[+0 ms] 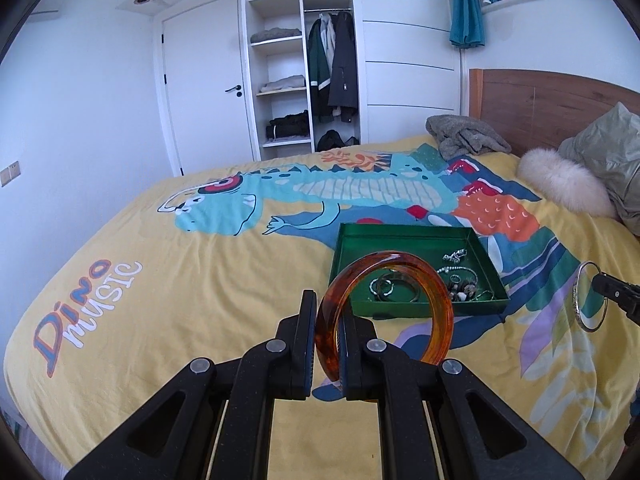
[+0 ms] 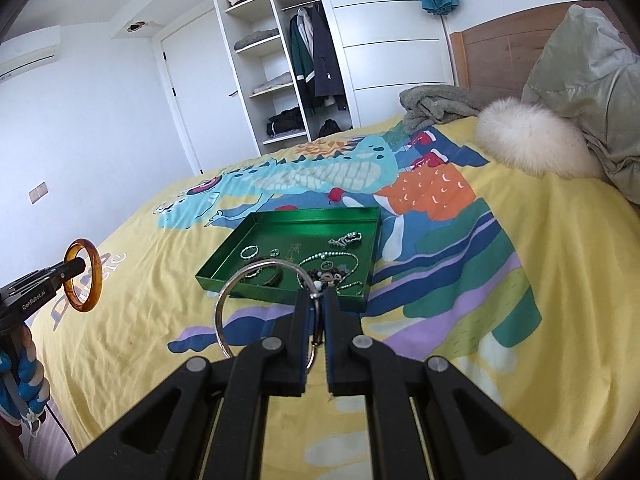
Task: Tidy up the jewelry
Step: 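Carry the amber bangle with the left tool while the right tool carries the cuff to the tray, then open the left tool over the tray while the right tool releases the cuff inside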
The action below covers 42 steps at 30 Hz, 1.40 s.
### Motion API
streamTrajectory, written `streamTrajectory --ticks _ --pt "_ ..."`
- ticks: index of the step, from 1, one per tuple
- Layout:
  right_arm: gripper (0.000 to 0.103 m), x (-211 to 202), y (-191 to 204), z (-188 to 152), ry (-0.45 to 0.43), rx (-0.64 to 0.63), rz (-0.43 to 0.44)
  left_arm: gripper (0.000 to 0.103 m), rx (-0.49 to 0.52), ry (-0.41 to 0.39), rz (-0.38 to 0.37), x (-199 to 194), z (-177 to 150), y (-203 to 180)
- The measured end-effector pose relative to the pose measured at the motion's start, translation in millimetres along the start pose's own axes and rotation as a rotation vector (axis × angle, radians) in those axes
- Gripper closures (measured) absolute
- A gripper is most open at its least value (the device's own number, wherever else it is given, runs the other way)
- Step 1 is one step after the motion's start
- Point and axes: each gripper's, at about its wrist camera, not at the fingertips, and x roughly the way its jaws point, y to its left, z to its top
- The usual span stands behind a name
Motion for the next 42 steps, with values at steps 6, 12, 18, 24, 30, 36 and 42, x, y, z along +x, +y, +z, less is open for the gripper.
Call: streamTrajectory --ticks 6,12,18,24,30,36,42 --pt "0.097 6.6 1.7 24.4 -0.019 -0.014 -0.005 0.094 -0.021 -0.023 -0.013 10.1 22.9 0.3" --pt "0.097 23.9 3.3 54.6 -0.037 -0.033 -0.010 0.094 -0.038 -0.036 -0.026 31.2 46.4 -1.2" --pt "0.097 53.3 5.5 82.8 -0.048 -0.045 -0.013 0.094 -0.054 -0.029 -0.042 65.4 66.3 -2.0" --pt "0.097 89.5 1.8 104.5 -0.049 -0.040 -0.022 0.094 -0.052 -0.012 -0.036 107.6 85.7 -8.8" --pt "0.097 129.1 -13.4 120.0 -0.042 -0.023 -0.044 0.094 -0.044 0.027 -0.032 155.8 100.1 -20.2" --pt "0.097 183.2 -27.7 117.9 0.009 -0.023 -0.061 0.094 -0.024 0.099 -0.037 217.7 96.3 -41.6" --pt "0.097 246.7 -34.2 104.0 0.092 -0.021 -0.049 0.094 -0.022 0.184 -0.040 279.7 81.9 -64.9"
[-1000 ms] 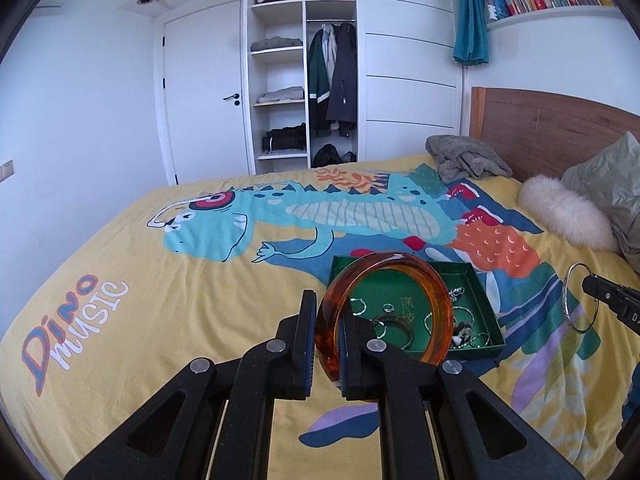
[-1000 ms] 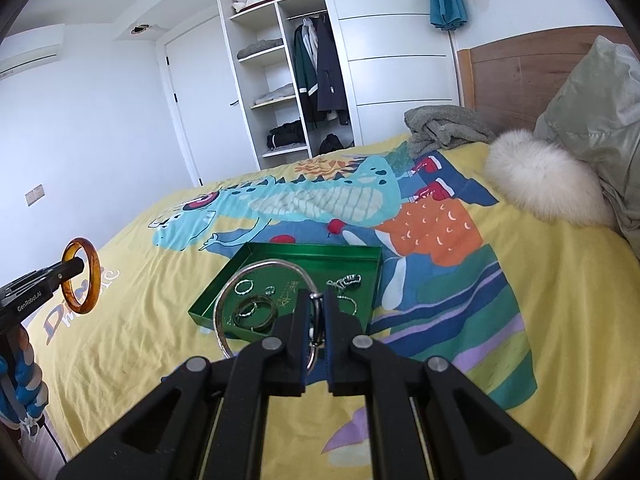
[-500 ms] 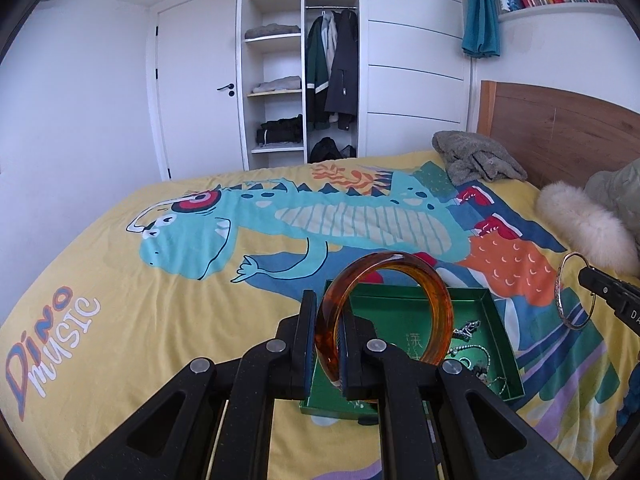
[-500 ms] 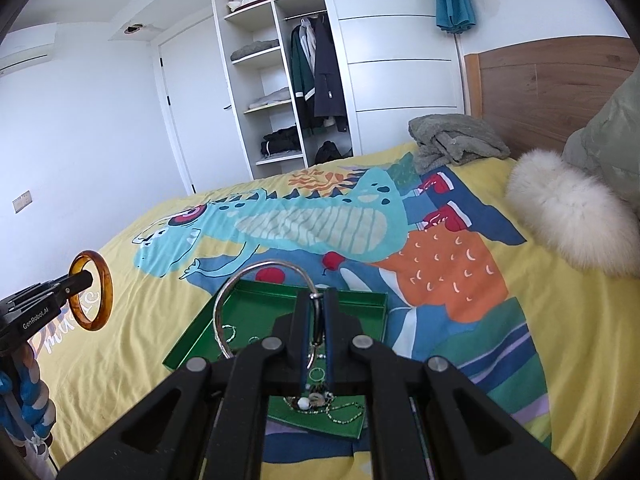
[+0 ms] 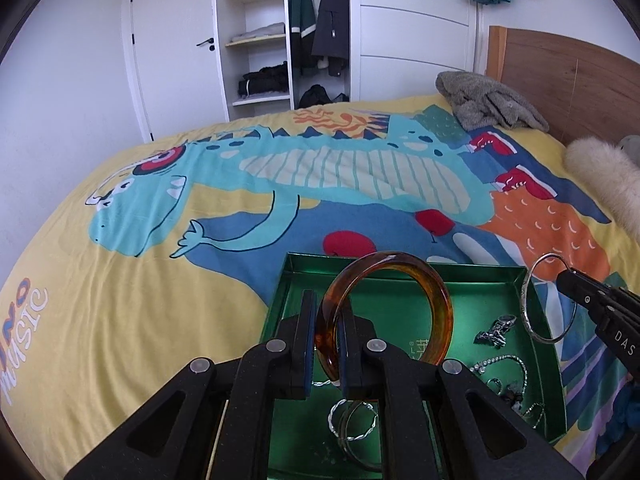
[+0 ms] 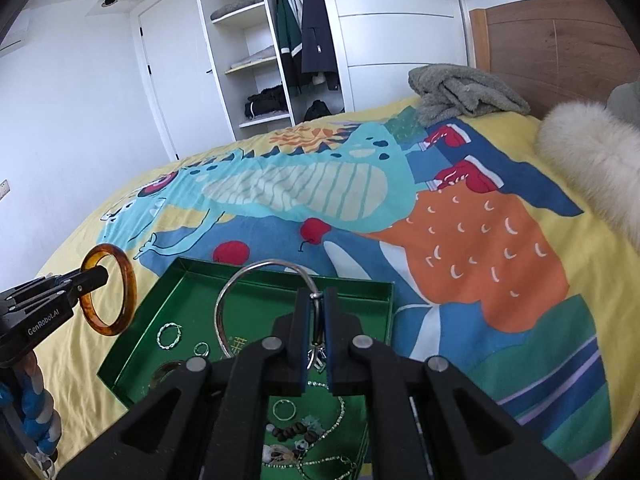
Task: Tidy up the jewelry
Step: 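Open the left tool over the tray while the right tool releases the cuff inside, then withdraw both tools from the tray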
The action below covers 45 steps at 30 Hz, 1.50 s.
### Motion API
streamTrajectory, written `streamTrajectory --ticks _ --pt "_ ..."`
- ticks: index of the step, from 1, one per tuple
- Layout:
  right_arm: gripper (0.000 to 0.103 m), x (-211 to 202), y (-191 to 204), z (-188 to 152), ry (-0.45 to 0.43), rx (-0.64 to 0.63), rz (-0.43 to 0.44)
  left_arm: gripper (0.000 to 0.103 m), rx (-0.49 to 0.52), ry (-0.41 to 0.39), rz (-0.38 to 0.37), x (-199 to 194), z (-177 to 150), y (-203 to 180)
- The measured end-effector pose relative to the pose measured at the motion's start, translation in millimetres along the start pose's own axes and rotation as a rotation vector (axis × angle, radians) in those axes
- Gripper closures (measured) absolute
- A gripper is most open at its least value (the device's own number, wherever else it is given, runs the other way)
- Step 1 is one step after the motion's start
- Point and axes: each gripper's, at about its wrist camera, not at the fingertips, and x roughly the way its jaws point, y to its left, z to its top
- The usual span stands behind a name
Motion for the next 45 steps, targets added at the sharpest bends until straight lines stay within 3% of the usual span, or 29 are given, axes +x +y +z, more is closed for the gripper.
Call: streamTrajectory --ticks 9,19,26,29,32,38,45 --pt "0.097 75.5 4.2 -15.5 0.147 -0.029 -0.008 0.094 -0.039 0.113 0.017 65.7 -12.6 -7.8" --pt "0.097 98.6 13.1 -26.7 0.259 -0.104 -0.082 0.093 -0.046 0.192 0.024 87.2 -21.7 -8.1" --pt "0.096 104.5 15.8 -27.5 0.295 -0.126 -0.112 0.092 -0.120 0.250 0.028 100.3 -21.1 2.4" --pt "0.092 103.7 17.2 -26.8 0.291 -0.127 -0.111 0.090 -0.111 0.255 0.028 100.5 -21.3 1.0" --pt "0.069 98.7 17.0 -25.0 0.269 -0.114 -0.106 0.079 -0.116 0.244 0.026 97.4 -21.1 2.6" --pt "0.067 65.0 17.5 -17.5 0.194 -0.079 -0.078 0.067 -0.110 0.182 0.025 71.0 -19.2 1.6" --pt "0.062 -10.3 25.4 -29.0 0.083 -0.032 -0.046 0.053 -0.109 0.065 0.061 -7.8 -36.8 3.8"
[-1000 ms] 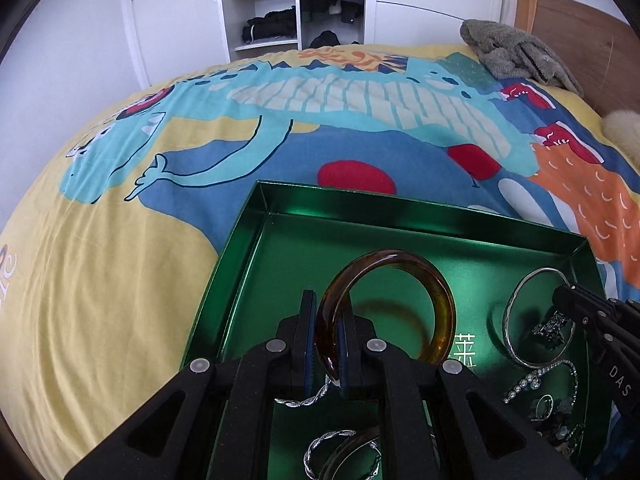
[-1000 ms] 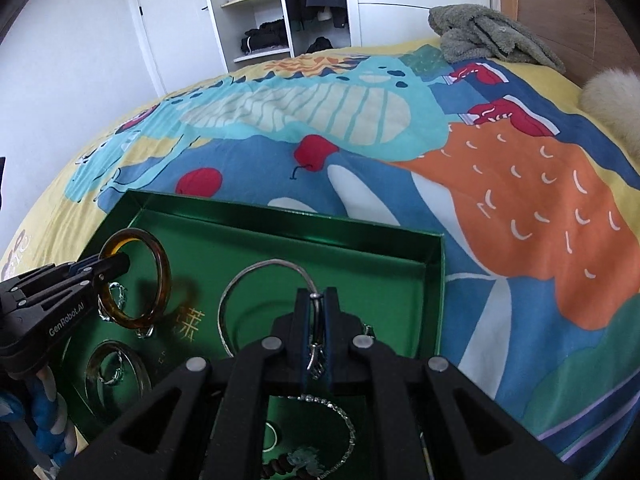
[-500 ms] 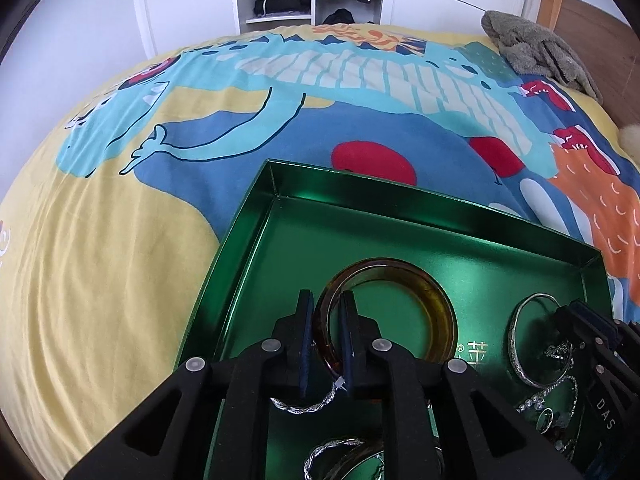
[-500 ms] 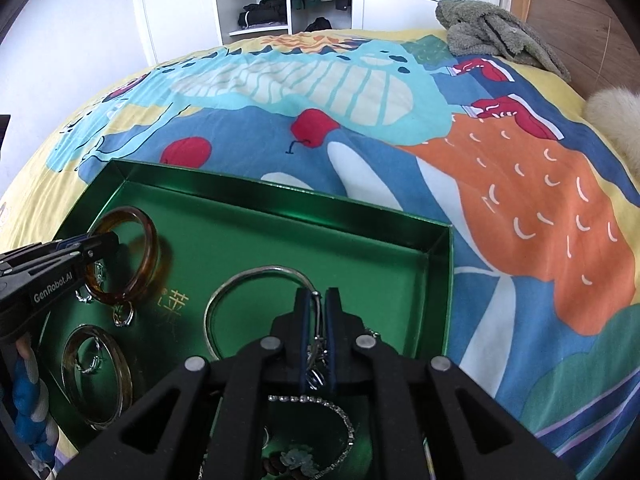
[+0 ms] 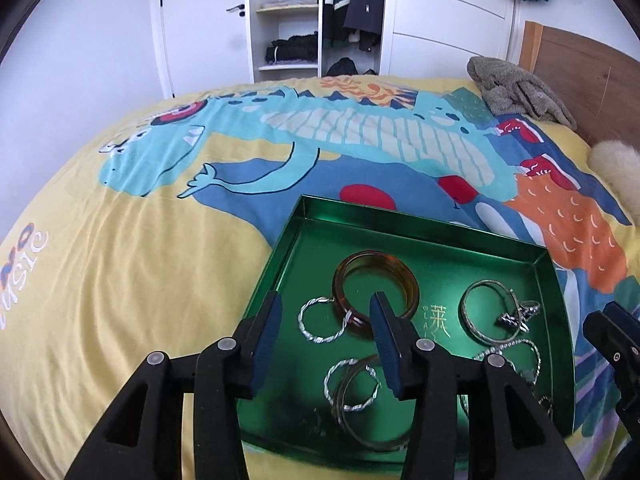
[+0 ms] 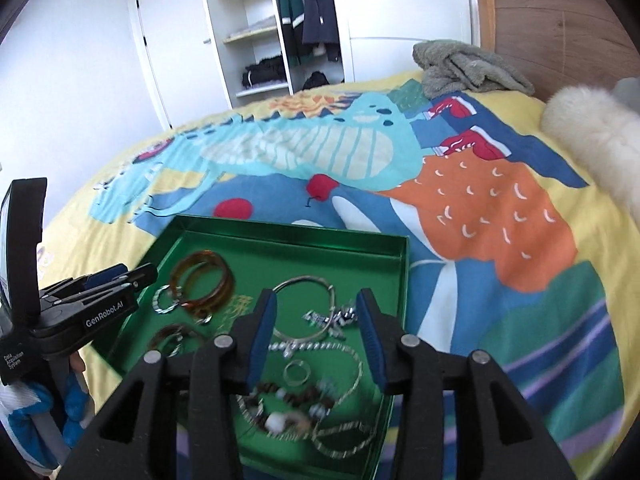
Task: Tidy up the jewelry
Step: 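Withdraw both tools from the tray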
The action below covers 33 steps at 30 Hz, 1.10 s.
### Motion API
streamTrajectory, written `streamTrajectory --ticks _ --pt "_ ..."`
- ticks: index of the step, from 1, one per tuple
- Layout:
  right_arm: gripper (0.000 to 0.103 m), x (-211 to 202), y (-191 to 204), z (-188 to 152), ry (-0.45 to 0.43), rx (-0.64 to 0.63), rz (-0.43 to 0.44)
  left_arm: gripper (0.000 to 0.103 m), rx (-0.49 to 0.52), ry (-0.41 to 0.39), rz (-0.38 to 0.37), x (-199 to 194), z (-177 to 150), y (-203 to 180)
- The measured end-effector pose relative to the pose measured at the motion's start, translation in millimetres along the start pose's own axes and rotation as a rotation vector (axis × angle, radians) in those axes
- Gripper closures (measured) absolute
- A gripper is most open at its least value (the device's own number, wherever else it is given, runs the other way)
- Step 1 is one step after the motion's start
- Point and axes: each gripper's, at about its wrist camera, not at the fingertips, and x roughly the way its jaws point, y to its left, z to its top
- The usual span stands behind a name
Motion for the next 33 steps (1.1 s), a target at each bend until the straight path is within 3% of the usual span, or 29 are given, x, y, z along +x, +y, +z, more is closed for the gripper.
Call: streamTrajectory --ticks 4,11,13,24,33 --pt "0.060 -41.5 12.8 -23.5 -0.041 -0.020 -0.009 0.043 -0.010 -0.061 0.022 -51.9 -25.5 11.3" --pt "0.058 -108.4 26.7 -68.0 -0.073 -0.058 -0.002 0.034 -0.046 -0.138 0.056 -129.0 -68.0 36.5" --pt "0.057 -125.9 29.6 -78.7 -0.083 -0.066 -0.003 0.025 -0.045 -0.164 0.078 -150.6 -81.3 42.0" --pt "0.051 -214.6 36.4 -131.6 -0.143 -0.053 0.009 0.018 -0.022 -0.205 0.108 -236.8 -153.4 58.2" --pt "0.047 -263.2 47.4 -157.4 -0.182 -0.079 0.009 0.014 -0.018 -0.250 0.096 -285.2 -183.0 52.5"
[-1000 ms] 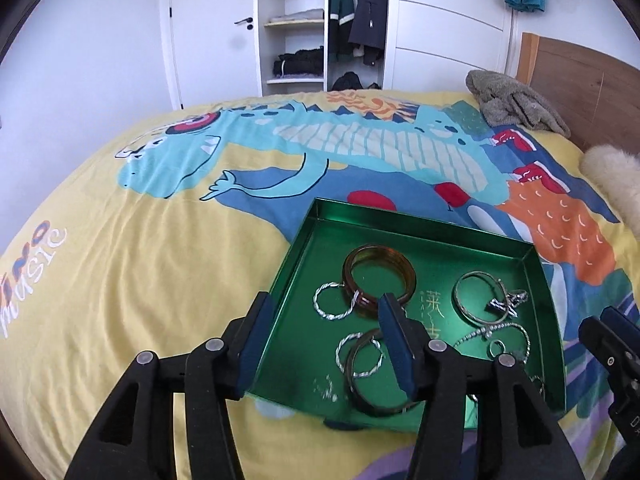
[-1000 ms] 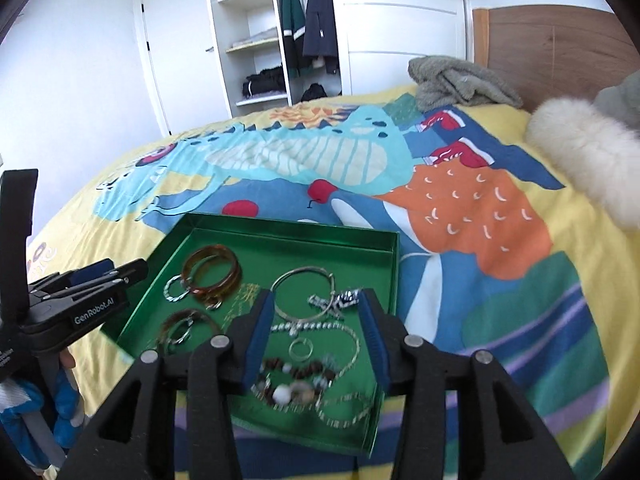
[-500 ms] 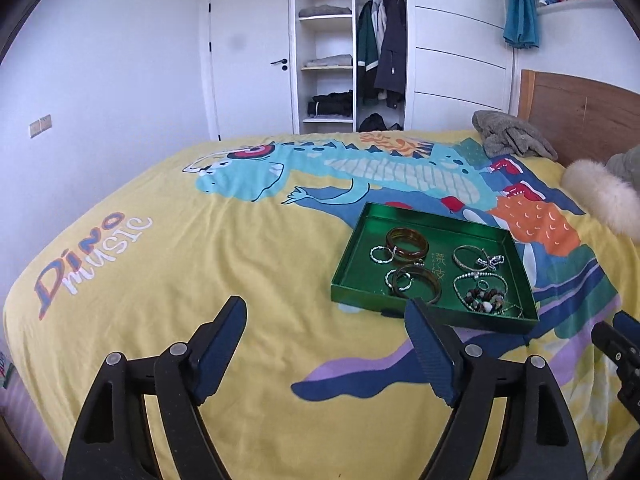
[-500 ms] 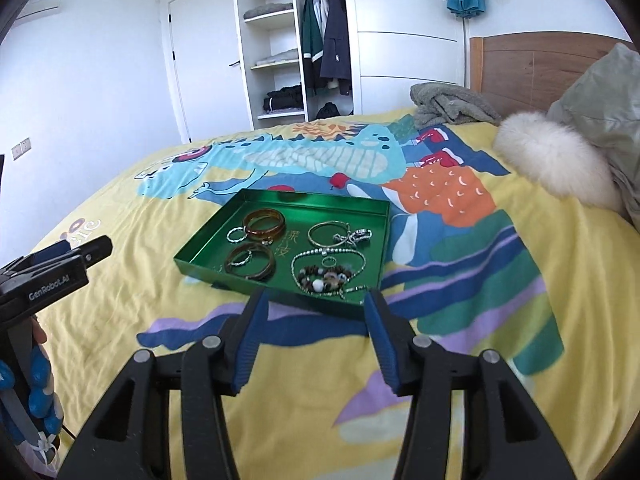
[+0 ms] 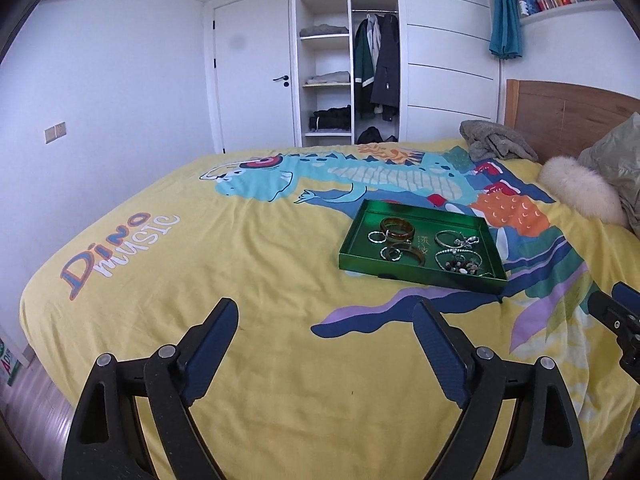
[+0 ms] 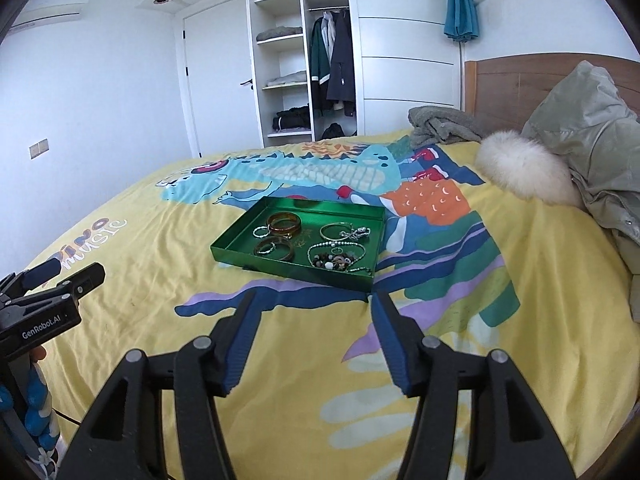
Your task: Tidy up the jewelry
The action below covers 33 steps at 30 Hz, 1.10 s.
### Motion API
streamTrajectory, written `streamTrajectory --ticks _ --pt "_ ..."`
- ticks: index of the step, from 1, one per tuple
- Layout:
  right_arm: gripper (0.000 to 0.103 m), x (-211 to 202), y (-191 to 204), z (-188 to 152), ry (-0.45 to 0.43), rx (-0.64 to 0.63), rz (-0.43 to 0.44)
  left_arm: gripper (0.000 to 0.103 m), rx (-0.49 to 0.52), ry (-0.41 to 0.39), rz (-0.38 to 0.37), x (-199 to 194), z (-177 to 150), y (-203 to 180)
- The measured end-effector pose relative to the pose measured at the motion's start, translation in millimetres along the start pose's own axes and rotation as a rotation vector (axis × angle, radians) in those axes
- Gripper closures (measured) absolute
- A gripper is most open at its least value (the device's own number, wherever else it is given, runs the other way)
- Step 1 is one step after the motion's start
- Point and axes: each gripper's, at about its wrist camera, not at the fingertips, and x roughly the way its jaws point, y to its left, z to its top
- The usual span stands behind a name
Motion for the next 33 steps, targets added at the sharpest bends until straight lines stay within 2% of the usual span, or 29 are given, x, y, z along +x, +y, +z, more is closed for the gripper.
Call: streamTrajectory --ticks 9,18,33 --pt "0.046 -33.9 -0.8 -13.1 -0.033 0.001 -0.010 0.010 0.008 -0.059 0.005 -38.7 -9.5 -4.2" --pt "0.045 -58.2 -2.6 -21.2 -0.062 0.009 -0.017 0.010 0.010 -0.110 -0.004 -75.7 -14.4 -2.3" --pt "0.044 -126.7 9.2 3.0 -0.196 0.019 0.042 0.007 -0.008 -0.337 0.046 -226.0 27.2 36.0"
